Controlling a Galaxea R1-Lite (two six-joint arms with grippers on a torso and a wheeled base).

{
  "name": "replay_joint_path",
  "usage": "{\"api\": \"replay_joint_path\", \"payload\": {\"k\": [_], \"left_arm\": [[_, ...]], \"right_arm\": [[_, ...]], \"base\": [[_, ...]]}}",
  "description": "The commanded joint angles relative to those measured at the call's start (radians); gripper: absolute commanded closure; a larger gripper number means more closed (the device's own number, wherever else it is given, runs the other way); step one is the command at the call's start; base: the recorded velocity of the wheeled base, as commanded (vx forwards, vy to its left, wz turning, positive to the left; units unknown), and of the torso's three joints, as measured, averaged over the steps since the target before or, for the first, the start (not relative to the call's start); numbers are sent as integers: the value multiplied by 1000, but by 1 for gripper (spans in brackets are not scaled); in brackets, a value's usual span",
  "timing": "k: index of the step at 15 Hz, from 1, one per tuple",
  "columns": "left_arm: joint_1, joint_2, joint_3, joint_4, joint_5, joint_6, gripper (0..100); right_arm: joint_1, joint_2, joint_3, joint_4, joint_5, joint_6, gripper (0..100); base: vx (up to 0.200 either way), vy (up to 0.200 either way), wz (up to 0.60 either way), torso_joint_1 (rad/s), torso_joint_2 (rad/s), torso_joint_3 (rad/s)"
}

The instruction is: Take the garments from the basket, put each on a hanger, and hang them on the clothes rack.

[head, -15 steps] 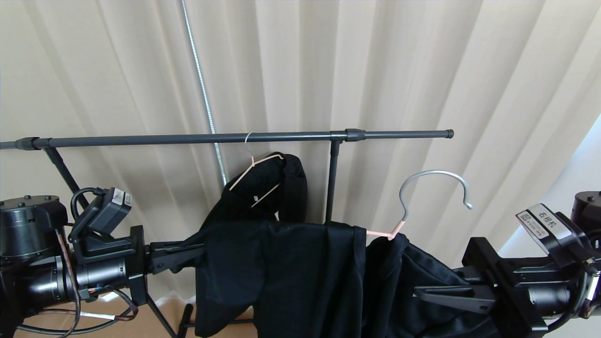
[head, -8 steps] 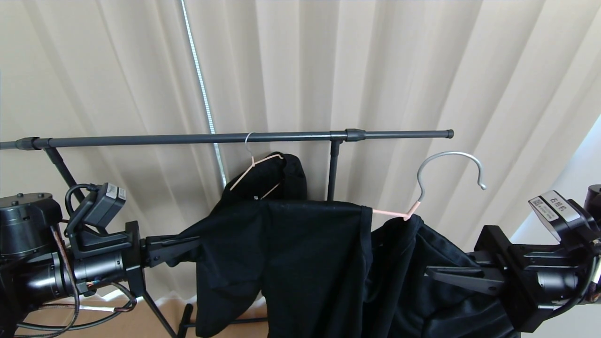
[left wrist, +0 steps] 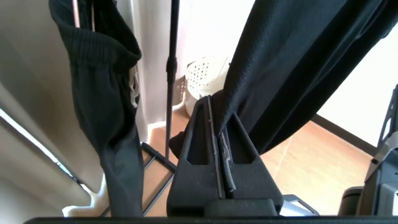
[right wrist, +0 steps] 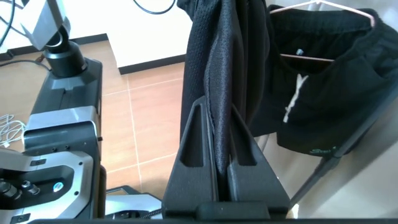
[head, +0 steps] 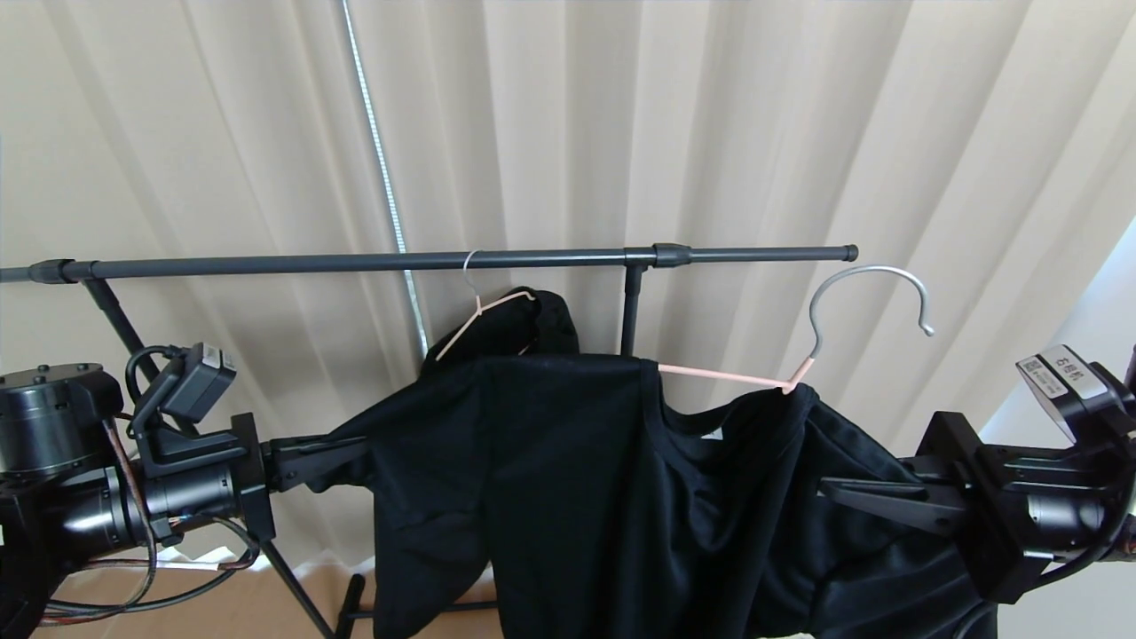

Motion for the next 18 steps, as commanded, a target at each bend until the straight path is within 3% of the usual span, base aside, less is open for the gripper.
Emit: {"api": "replay_joint_path", "payload": {"k": [1,4,5,11,12,15,17,18], "left_arm": [[4,24,3,-11,0,-1,100],[1,20,9,-22,0,1,100],[1,18,11,-31,0,1,0],[-10,5,64,-134,0,-4,0],[-36,-29,64,-137,6,-38,0],[-174,-155,0,-118,127,-266,0],[-204,-218,-229,173,130,-291,0],[-226,-259,-376,436,133,-286,0]], "right_arm": [[-11,-1,-1,0,1,-1,100],[-11,0,-4,0,0,-1,100],[-11,0,-4,0,1,-1,100],[-5,29,-12,0,0,-2,100],[1,39,-13,0,1,-2,100],[67,69,-8,1,0,-2,100],[115,109,-1,1,0,-10,100],[133,120,1,1,-2,-10,100]], "base": [[0,0,0,0,0,0],[0,0,0,0,0,0],[0,0,0,0,0,0],[0,0,0,0,0,0],[0,0,0,0,0,0],[0,0,0,0,0,0],[0,0,0,0,0,0],[0,0,0,0,0,0]]}}
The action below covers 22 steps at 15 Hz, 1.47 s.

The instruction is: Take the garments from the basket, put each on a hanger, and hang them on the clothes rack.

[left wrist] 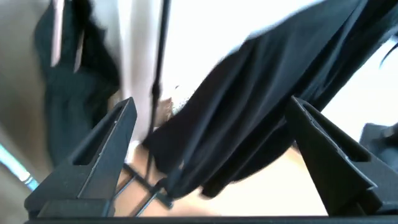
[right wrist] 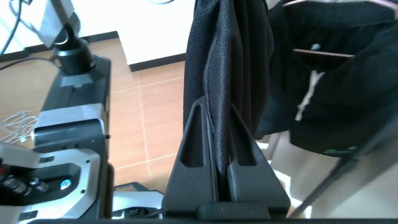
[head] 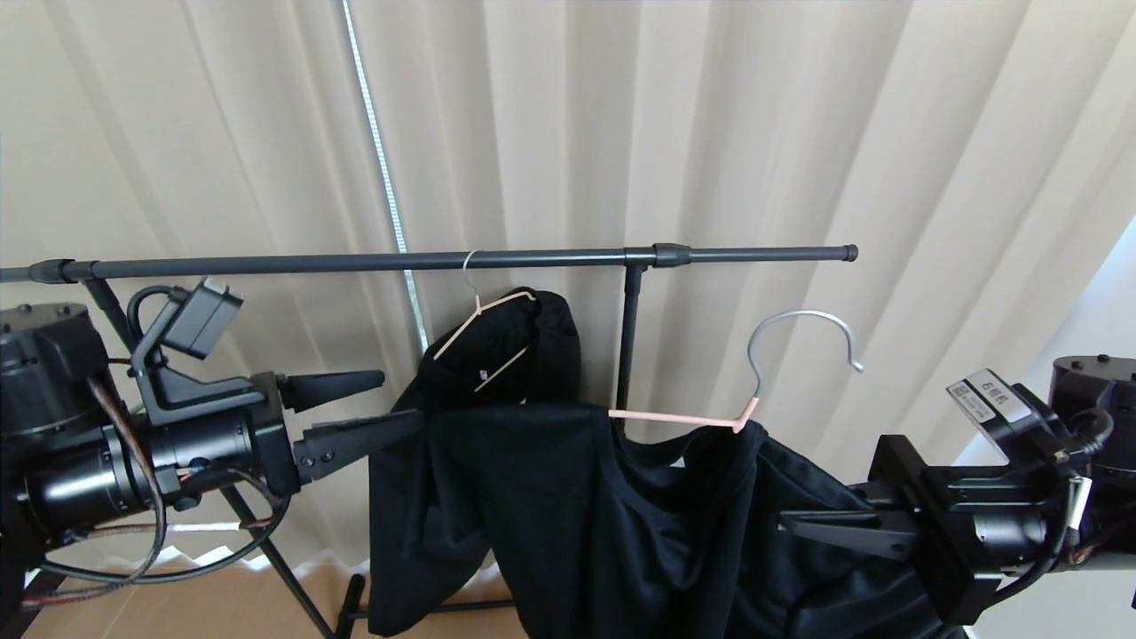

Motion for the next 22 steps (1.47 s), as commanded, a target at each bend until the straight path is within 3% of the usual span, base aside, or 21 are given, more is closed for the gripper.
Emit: {"api": "replay_joint_path", "payload": {"k": [1,3,5,6,8,10,11,13,15,17,22], "left_arm": [[-67,-123,-389,542,6,32,0],[-106,-115,-579,820,28,195,0],[-224,-59,-683,973,176,290,0],[-264,-45,-691,989,224,307,0],[-340,-17,-685,996,245,356,0],[-362,24,-653,996,245,499,0],[-365,43,-617,993,239,611,0],[-365,61,-590,990,201,713,0],[-366,61,-562,984,83,753,0],[-366,70,-558,984,38,764,0],[-391,119,-545,961,35,759,0]], "right_arm": [[36,36,3,0,0,-1,100],[62,48,6,0,-2,-1,100],[74,65,5,0,-3,-2,100],[82,68,6,0,-5,-2,100],[85,70,8,0,-5,-2,100],[88,70,11,0,-5,-2,100],[88,67,11,0,-5,-2,100],[88,63,11,0,-5,-2,100],[88,62,11,-2,-5,-2,100],[88,59,11,-2,-5,-2,100],[122,42,20,-2,-5,-24,100]], "base": [[0,0,0,0,0,0],[0,0,0,0,0,0],[0,0,0,0,0,0],[0,0,0,0,0,0],[0,0,0,0,0,0],[0,0,0,0,0,0],[0,0,0,0,0,0],[0,0,0,0,0,0],[0,0,0,0,0,0],[0,0,0,0,0,0],[0,0,0,0,0,0]]}}
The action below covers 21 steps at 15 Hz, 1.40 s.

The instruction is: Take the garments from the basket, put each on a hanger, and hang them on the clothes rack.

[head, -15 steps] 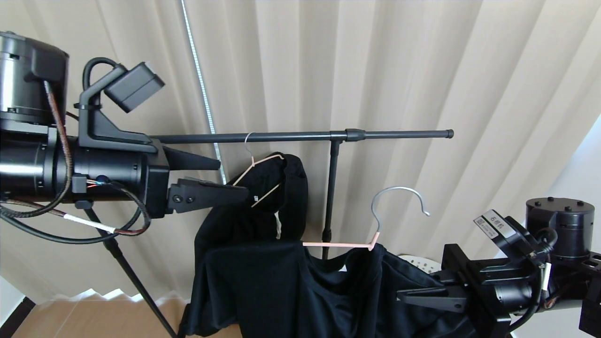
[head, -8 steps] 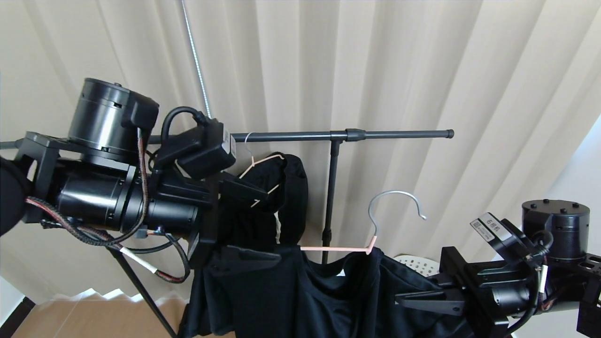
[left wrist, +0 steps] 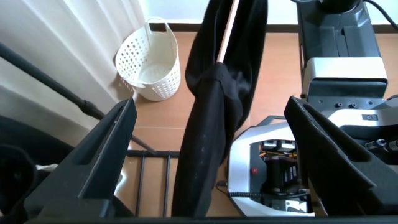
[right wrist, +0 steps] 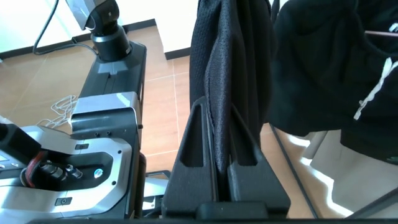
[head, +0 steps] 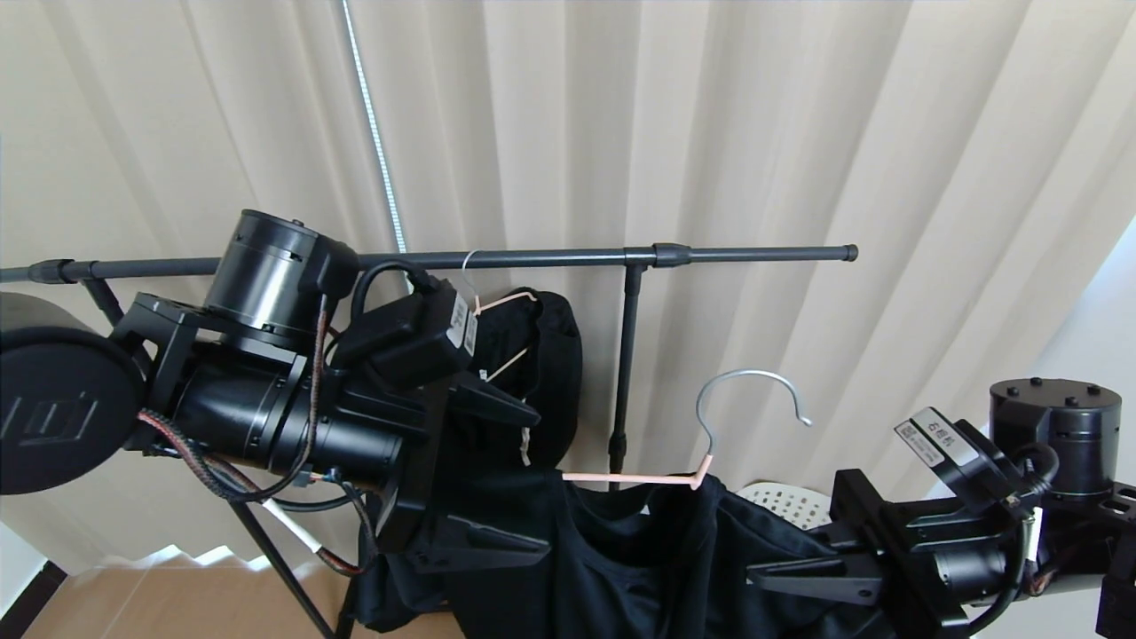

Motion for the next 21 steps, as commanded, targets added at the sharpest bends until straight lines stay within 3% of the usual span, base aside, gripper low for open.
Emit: {"api": "replay_joint_path", "payload": {"k": [1,9,10,15,19,20,21], "left_arm": [[-15,28,11,-20,0,-2,0],[-41,29,65,-49,1,-5,0],[-44,29,71,-49,1,-5,100],[-44,9,87,-50,3,-7,100],[-43,-17,93,-50,1,-7,100],[-41,-25,100,-50,1,-7,100],[-41,-31,108,-50,3,-7,100]], "right_arm": [[20,-18,3,-1,-5,-1,100],[35,-42,5,-1,-3,0,100],[35,-45,5,-1,-2,0,100],[35,-48,3,-1,-12,-1,100],[35,-61,0,-1,-69,3,100],[35,-62,0,-1,-74,2,0],[35,-62,-1,-1,-75,2,0]], "base": [[0,0,0,0,0,0],[0,0,0,0,0,0],[0,0,0,0,0,0],[0,0,0,0,0,0],[0,0,0,0,0,0],[0,0,0,0,0,0],[0,0,0,0,0,0]]}}
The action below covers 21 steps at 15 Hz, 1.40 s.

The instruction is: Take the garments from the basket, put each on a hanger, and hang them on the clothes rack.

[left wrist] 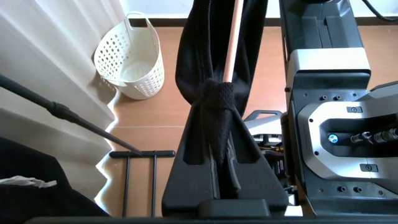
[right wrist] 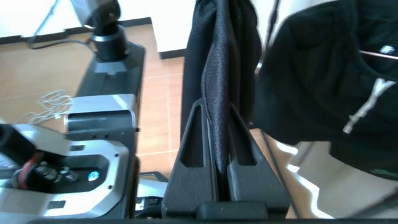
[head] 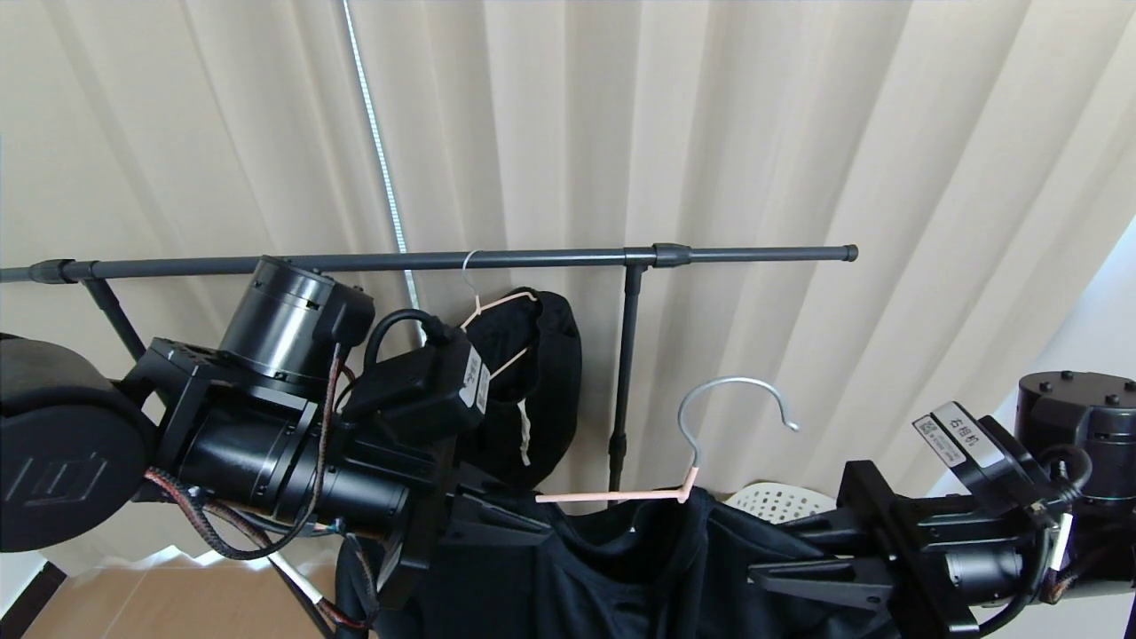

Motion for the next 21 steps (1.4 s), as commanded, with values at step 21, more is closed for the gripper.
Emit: {"api": "replay_joint_path", "payload": {"k": [21], "left_arm": [[258,-268,174,-41,0,-54,100]], "right_arm": [[-201,168,-21,-116,-4,-39,0]], "base": [[0,0,0,0,0,0]]}}
